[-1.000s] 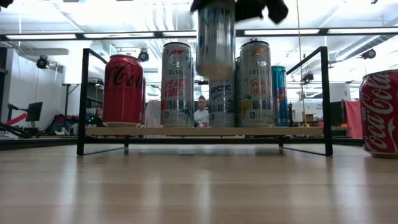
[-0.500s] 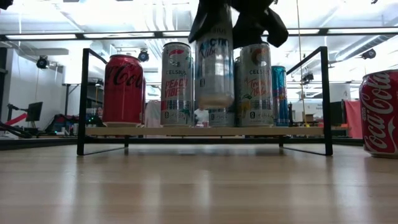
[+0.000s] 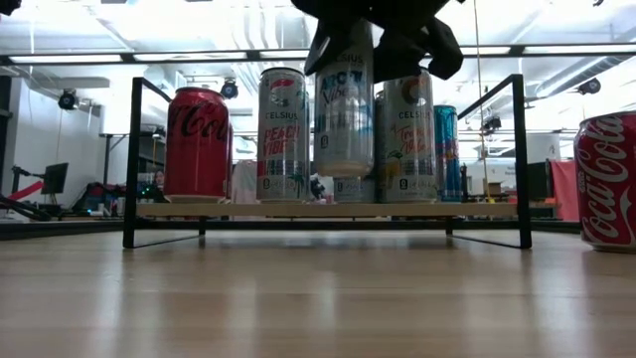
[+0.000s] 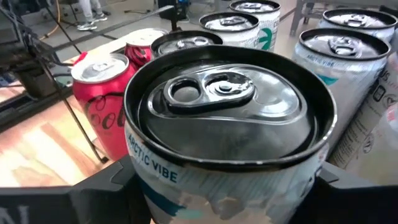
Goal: Place canned beverage on shelf
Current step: Put the white and blue soda can on the shelf aligned with the other white and blue soda can
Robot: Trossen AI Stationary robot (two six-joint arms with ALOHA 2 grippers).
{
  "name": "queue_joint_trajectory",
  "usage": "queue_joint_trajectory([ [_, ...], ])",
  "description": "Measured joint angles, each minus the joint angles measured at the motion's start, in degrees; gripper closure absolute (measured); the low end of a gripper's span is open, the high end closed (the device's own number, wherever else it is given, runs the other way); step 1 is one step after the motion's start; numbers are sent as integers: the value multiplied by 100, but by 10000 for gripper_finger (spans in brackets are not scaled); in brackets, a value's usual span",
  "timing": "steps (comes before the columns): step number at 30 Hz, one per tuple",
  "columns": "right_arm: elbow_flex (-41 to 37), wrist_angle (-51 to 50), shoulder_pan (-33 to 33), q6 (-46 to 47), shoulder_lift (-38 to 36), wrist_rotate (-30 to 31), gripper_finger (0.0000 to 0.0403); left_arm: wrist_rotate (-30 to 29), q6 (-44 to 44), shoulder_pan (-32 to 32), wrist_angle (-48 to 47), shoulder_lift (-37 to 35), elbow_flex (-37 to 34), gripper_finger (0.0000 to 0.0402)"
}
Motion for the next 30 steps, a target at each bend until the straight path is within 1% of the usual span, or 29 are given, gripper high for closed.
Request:
queue_joint_trajectory([
  [6,0,-41,-2,9,125,28,167,0,0,1,-9,0,0,91],
  [11,0,-30,-2,-19,119,260,167,0,0,0,-9,0,0,91],
  [18,0,-65,-5,-98,123,409,167,0,0,0,-9,0,0,91],
  [30,-52,-173,-118,-46,128,412,167,2,0,-1,-12,2,0,91],
])
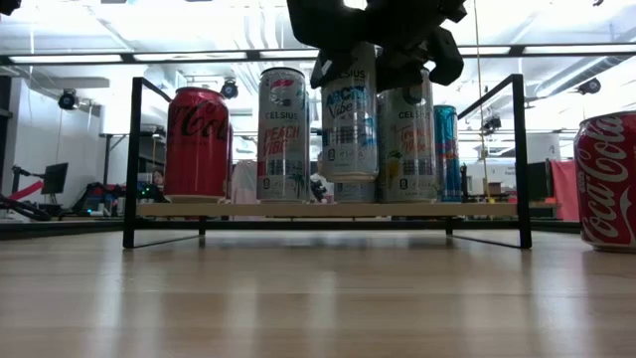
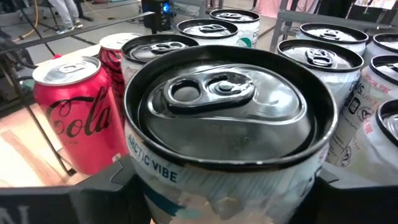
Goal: Place canned beverage on shelf
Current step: Put the white and blue soda can on the shelf aligned with the other white and blue soda can
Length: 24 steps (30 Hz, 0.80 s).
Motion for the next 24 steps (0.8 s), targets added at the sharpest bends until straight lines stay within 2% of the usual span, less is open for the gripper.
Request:
queue_joint_trajectory([
  [24,-330,22,-97,497,0,-45,167,22,0,2,1,0,2,91],
])
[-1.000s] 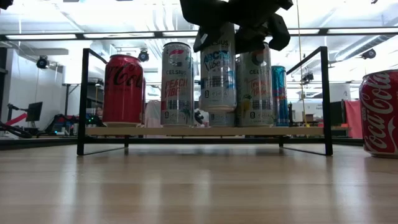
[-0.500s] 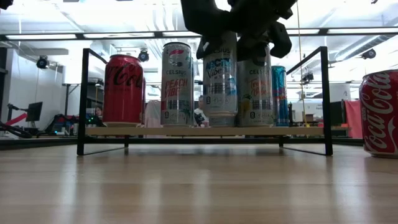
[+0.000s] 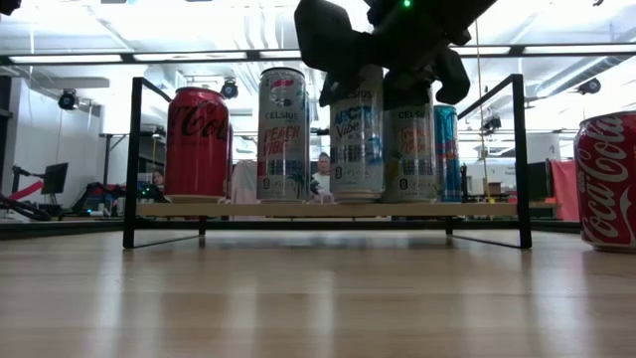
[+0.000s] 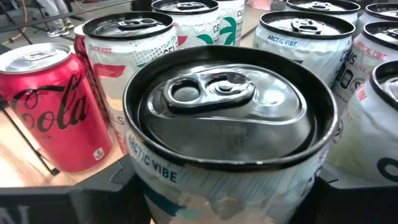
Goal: Place canned beverage on shelf
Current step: Put the white and blue soda can on the shelf aligned with the other white and blue soda can
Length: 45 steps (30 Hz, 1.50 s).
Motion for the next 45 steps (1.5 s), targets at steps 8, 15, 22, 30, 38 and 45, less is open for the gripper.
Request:
queue_joint_trajectory([
  [8,0,-1,-79,-2,0,-5,167,131,0,-1,0,0,0,91],
  [15,0,3,-113,11,0,-3,134,131,0,0,0,0,0,91],
  [22,0,2,-129,11,0,-3,146,131,0,-2,0,0,0,91],
  [30,0,11,-135,15,-1,48,116,131,0,-2,0,0,0,91],
  [38,0,6,-155,6,-4,41,102,131,0,-1,0,2,0,91],
  [45,0,-6,-155,-4,-4,19,105,130,0,0,0,2,0,91],
])
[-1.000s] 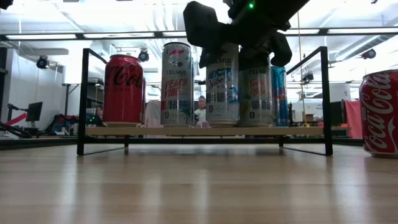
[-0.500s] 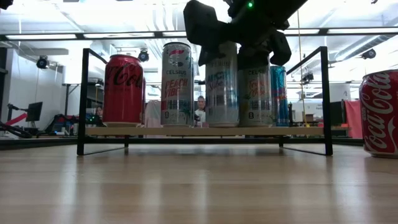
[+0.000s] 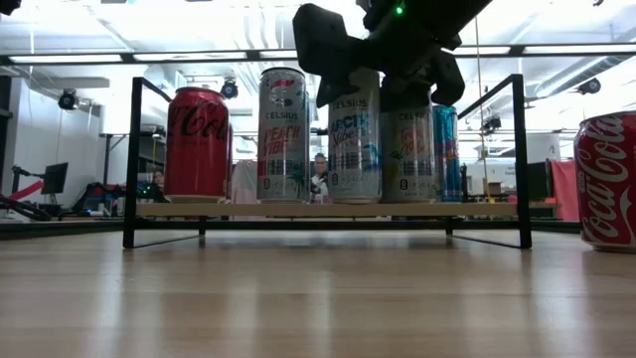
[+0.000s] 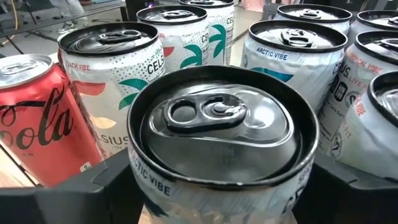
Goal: Place canned beverage on shelf
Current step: Put the white and blue soda can on the shelf aligned with the other white and blue soda can
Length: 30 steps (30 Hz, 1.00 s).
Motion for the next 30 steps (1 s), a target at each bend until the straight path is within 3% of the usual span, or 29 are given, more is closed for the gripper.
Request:
queue_joint_trajectory([
  [17,110,-20,0,-191,-31,25,105,-1,0,-1,-2,0,0,91],
  [30,659,-35,-8,-980,-39,220,104,-4,0,0,-2,0,0,91],
])
